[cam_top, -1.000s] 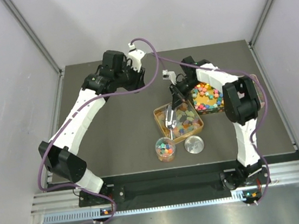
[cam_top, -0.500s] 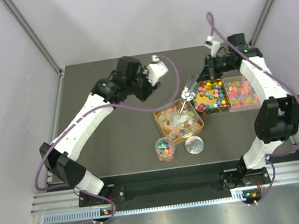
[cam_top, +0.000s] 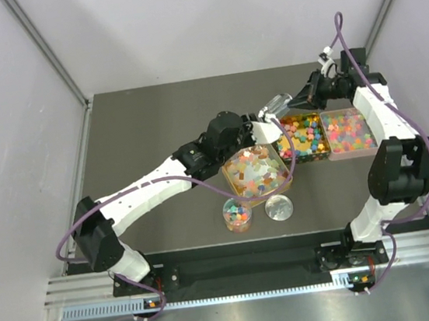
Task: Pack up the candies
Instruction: Pick up the spatula from the storage box.
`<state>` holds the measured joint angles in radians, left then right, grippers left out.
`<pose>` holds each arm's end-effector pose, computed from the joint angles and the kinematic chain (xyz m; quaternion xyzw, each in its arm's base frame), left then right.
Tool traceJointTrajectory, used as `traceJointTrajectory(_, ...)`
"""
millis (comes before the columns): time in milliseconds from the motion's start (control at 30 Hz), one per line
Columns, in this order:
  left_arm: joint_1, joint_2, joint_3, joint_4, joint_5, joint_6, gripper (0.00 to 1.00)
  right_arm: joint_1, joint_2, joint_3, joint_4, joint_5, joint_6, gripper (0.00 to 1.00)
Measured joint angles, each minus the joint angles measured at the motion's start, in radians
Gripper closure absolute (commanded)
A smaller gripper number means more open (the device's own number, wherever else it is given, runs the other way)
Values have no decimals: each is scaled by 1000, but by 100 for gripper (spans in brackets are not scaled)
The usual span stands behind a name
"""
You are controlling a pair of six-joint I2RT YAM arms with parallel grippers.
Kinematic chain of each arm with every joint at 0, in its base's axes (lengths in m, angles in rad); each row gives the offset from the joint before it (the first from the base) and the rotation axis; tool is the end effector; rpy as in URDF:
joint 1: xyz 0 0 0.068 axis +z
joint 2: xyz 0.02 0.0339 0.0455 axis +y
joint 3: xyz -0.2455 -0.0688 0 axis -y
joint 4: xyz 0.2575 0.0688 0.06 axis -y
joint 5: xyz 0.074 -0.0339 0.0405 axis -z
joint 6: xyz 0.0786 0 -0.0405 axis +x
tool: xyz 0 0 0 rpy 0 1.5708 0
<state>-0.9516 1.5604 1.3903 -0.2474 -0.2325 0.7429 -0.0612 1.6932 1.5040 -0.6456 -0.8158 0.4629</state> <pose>0.2579 -0.3307 0.3135 0.5822 0.5986 0.0403 0.5487 0.4028 0.0327 0.2729 0.0841 0.8642 0.4286 0.2498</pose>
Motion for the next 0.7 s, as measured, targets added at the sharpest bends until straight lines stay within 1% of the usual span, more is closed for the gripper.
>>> traceJointTrajectory(33,6,0,-16,52,-6,0,48,-5,-4,-8,13,-11,27,100)
traceJointTrajectory(67,13,0,-31,104,-10,-4,45,-12,-13,-25,27,-24,55,100)
traceJointTrajectory(133,27,0,-52,183,-13,-23,41,-32,-39,-74,43,-52,98,100)
traceJointTrajectory(233,53,0,-50,241,-7,-92,40,-84,-74,-159,58,-100,166,100)
traceJointTrajectory(267,61,0,-43,246,6,-115,38,-107,-77,-183,66,-114,189,100)
traceJointTrajectory(367,105,0,-13,239,87,-178,36,-169,-79,-237,92,-144,249,100)
traceJointTrajectory(433,132,0,1,225,150,-200,36,-194,-79,-255,105,-159,278,100)
traceJointTrajectory(567,200,9,39,152,352,-256,36,-215,-79,-267,152,-183,337,100)
traceJointTrajectory(700,232,72,136,55,509,-282,37,-214,-81,-267,188,-203,369,100)
